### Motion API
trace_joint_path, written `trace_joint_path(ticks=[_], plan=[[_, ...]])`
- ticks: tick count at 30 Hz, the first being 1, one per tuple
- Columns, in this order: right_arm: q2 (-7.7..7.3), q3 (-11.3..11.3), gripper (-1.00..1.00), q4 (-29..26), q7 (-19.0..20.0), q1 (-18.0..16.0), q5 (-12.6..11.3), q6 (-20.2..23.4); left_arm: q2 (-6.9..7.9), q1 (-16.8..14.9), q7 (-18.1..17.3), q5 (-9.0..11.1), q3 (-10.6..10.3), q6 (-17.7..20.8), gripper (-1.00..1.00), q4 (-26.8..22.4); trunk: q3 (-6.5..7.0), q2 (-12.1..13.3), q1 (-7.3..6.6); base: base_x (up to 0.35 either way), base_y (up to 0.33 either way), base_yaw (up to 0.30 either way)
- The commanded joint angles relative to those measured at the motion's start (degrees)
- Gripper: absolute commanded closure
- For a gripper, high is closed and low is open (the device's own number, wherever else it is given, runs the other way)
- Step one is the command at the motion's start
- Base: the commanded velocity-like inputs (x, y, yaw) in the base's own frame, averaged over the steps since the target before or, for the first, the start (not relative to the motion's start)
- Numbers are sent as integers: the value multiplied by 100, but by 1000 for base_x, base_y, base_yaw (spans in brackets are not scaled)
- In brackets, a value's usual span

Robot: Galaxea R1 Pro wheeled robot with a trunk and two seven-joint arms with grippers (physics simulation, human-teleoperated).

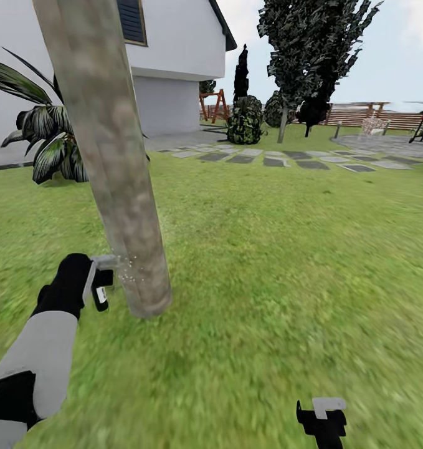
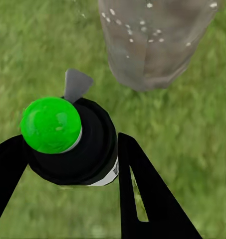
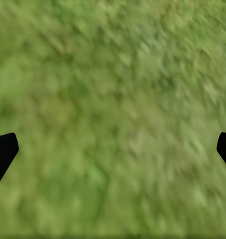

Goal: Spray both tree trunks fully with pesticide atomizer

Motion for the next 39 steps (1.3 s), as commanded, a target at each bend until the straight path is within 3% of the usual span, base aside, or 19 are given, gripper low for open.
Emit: trace_joint_path(ticks=[1,10,31,39], plan=[[0,-40,-100,9,-24,-4,61,-16,35,-56,-77,-36,8,55,100,-10,-6,-2,0,0,0,0],[-9,-40,-100,9,-24,-4,69,-16,133,-23,-116,-32,1,44,100,-43,-6,-2,0,0,-16,0],[-1,-40,-100,9,-24,-4,69,-15,143,-32,-90,-49,2,38,100,-55,-6,-2,0,0,-267,5],[0,-40,-100,16,-24,-4,69,-16,138,-29,-52,-133,-2,38,100,-55,-6,-2,0,0,-274,239]])
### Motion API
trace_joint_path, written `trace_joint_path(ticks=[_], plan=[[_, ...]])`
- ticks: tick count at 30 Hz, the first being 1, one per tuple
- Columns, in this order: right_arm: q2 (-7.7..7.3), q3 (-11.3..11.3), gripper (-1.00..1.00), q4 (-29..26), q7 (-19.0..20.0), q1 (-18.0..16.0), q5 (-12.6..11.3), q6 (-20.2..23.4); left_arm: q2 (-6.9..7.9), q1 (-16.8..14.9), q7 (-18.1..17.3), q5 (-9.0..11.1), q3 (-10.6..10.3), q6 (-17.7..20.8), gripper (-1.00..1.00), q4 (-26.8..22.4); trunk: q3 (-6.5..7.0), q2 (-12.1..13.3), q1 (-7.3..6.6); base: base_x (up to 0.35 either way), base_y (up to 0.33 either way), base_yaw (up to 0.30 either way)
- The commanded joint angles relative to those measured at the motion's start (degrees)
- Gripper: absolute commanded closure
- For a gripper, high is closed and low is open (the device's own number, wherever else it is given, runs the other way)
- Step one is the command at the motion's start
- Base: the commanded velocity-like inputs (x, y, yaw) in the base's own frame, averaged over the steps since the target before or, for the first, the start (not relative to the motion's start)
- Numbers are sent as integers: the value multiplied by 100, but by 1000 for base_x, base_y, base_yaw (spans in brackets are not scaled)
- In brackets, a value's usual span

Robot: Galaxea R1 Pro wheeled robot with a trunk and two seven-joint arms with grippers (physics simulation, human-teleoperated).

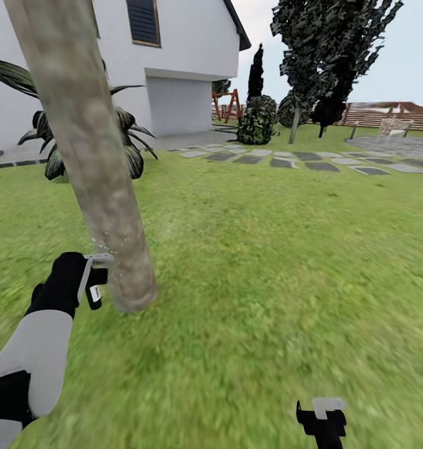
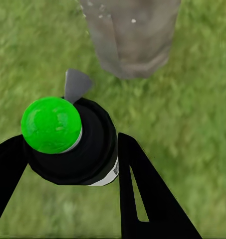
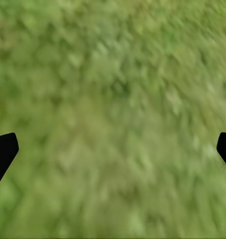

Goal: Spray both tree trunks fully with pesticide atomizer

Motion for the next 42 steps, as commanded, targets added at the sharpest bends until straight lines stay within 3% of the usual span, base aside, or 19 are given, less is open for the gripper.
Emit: trace_joint_path(ticks=[1,8,22,28,30,36,42], plan=[[0,-41,-100,7,-21,-3,61,-15,-6,1,-41,-58,8,20,100,-4,-5,-2,-1,0,-274,276],[-8,-41,-100,8,-21,-3,61,-15,-7,8,-38,-231,6,20,100,-4,-5,-2,-1,151,-233,101],[-8,-41,-100,0,-21,-3,61,-15,0,8,-37,-256,15,20,100,-4,-5,-2,-1,152,-216,5],[0,-41,-100,8,-21,-3,61,-15,17,8,-30,-274,19,20,100,-4,-5,-2,-1,0,-277,252],[0,-41,-100,8,-21,-3,61,-15,103,8,-29,-270,22,26,100,-4,-5,-2,-1,0,-277,276],[0,-41,-100,8,-21,-3,61,-14,557,3,-44,-260,48,39,100,-4,-5,-2,-1,86,-277,276],[0,-41,-100,8,-21,-3,61,-15,518,13,-21,-242,13,2,100,4,-5,-2,-1,168,-248,276]])
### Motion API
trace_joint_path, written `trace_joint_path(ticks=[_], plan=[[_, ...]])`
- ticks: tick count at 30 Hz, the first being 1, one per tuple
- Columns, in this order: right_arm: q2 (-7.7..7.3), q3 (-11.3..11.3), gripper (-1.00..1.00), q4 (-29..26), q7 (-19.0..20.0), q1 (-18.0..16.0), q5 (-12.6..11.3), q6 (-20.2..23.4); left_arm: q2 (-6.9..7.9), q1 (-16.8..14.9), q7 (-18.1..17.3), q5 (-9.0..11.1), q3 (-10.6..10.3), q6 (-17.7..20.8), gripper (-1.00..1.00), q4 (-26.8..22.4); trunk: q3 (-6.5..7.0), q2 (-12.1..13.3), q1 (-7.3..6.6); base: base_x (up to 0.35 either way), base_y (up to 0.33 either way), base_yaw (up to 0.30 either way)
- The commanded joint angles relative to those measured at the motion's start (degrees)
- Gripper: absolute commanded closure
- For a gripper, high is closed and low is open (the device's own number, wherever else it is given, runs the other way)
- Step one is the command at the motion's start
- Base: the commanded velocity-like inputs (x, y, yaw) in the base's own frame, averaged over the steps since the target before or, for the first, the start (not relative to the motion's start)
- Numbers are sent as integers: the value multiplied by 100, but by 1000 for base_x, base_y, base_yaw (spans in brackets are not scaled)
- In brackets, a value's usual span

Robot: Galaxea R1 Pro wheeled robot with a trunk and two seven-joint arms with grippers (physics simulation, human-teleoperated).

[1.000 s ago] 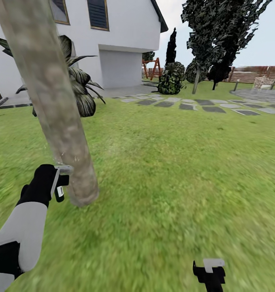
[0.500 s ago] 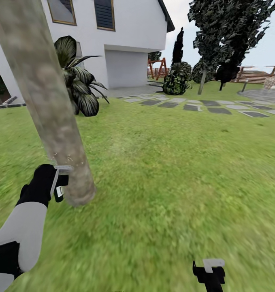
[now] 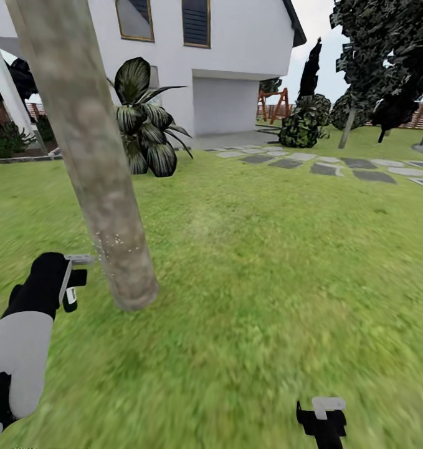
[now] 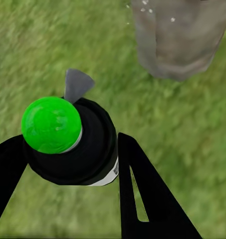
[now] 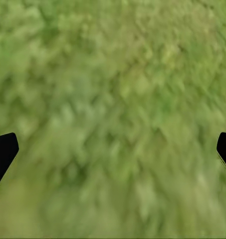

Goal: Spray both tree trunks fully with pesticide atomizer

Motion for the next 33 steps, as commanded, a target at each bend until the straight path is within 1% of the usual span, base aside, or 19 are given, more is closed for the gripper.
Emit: trace_joint_path(ticks=[1,6,8,10,13,21,23,25,33], plan=[[0,-41,-100,7,-21,-3,61,-15,-14,-6,-40,-50,29,19,100,-3,-5,-2,1,158,-237,143],[0,-41,-100,7,-21,-3,61,-15,-33,48,-40,-36,46,12,100,63,-5,-2,1,43,-265,34],[0,-41,-100,7,-21,-3,61,-15,-42,233,-47,-22,45,-21,100,67,-5,-2,1,2,-274,2],[0,-41,-100,7,-21,-3,61,-14,-45,323,-39,-19,45,-72,100,60,-5,-2,1,7,-274,0],[0,-41,-100,7,-21,-3,61,-13,-44,338,-33,-27,45,-83,100,51,-5,-2,1,67,-274,61],[0,-41,-100,7,-21,-3,61,-15,-52,350,-31,-42,39,-90,100,61,-5,-2,1,162,-242,253],[0,-41,-100,7,-21,-3,61,-15,-56,364,-31,-37,39,-92,100,72,-5,-2,1,21,-271,49],[-5,-41,-100,7,-21,-3,61,-15,-103,489,-31,-40,38,-118,100,72,-5,-2,1,3,-276,6],[-8,-41,-100,7,-21,-3,61,-12,-129,516,-28,-41,38,-203,100,74,-5,-2,1,107,-265,0]])
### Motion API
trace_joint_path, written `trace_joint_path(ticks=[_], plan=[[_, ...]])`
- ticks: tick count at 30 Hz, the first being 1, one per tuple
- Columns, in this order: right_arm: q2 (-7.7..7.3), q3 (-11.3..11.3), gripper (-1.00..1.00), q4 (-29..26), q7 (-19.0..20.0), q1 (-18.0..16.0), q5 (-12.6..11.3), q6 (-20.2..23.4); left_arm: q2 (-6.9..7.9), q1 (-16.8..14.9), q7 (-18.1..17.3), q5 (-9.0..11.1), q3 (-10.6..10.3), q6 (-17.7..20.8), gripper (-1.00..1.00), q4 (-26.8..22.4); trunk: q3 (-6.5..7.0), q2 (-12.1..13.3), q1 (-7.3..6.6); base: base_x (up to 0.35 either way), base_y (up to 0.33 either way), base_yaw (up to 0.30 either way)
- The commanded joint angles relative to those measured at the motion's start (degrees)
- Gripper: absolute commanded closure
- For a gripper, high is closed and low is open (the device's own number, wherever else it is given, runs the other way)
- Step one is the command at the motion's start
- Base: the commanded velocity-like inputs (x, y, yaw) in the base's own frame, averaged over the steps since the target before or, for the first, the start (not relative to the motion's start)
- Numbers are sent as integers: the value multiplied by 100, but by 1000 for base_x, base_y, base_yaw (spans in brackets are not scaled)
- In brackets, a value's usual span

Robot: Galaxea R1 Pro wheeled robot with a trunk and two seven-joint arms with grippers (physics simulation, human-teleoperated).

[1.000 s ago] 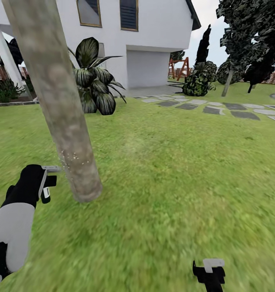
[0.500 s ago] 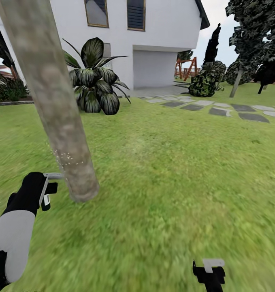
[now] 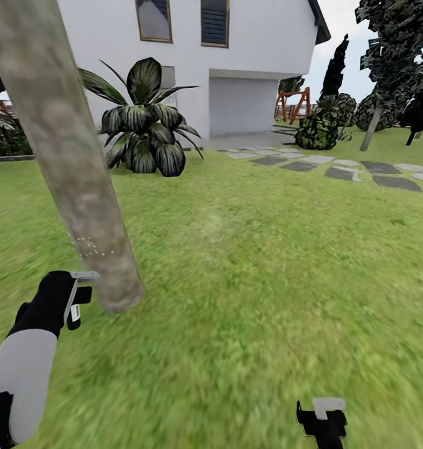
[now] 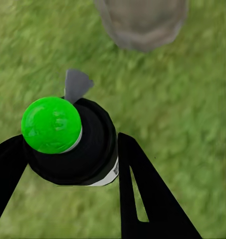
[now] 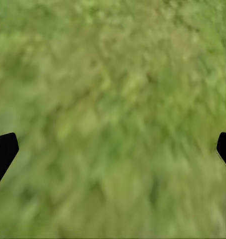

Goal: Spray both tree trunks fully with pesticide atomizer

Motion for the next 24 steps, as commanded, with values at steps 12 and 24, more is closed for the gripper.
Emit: trace_joint_path(ticks=[12,24], plan=[[7,-41,-100,8,-21,-4,61,-17,382,561,-23,-80,61,-347,100,-98,-5,-2,1,116,-97,57],[-1,-41,-100,8,-21,-4,61,-17,12,837,104,-24,98,-1053,100,141,-5,-2,1,87,-48,88]])
